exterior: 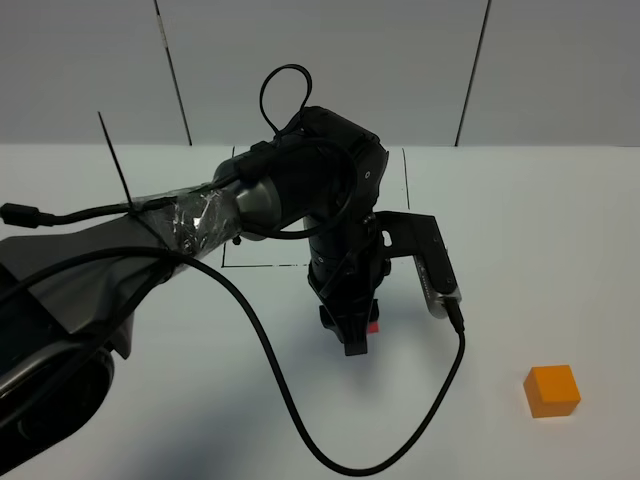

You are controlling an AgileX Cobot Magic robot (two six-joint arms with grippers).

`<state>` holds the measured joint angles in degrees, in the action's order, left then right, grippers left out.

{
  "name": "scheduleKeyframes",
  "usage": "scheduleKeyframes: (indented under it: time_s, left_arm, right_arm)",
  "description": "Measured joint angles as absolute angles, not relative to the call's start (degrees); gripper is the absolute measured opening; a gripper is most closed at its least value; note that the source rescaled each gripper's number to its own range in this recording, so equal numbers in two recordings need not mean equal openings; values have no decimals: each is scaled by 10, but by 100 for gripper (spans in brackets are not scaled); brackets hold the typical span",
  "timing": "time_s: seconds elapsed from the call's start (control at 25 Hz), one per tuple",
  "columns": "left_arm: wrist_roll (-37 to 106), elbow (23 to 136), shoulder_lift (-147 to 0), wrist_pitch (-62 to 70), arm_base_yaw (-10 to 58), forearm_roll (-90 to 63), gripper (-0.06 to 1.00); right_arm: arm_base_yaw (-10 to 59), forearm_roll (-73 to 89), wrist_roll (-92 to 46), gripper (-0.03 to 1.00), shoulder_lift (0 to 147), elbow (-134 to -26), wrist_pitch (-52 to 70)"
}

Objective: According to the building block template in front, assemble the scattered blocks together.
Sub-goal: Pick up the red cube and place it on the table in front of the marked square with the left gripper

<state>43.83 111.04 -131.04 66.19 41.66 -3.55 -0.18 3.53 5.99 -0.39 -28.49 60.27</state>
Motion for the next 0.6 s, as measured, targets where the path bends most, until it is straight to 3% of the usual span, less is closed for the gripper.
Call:
scheduleKeyframes:
  time_s: [0.6]
  left_arm:
    - [461, 1114, -1361, 630, 451, 0, 1]
  right_arm:
    - [-2, 35, 60, 79, -4, -285, 603]
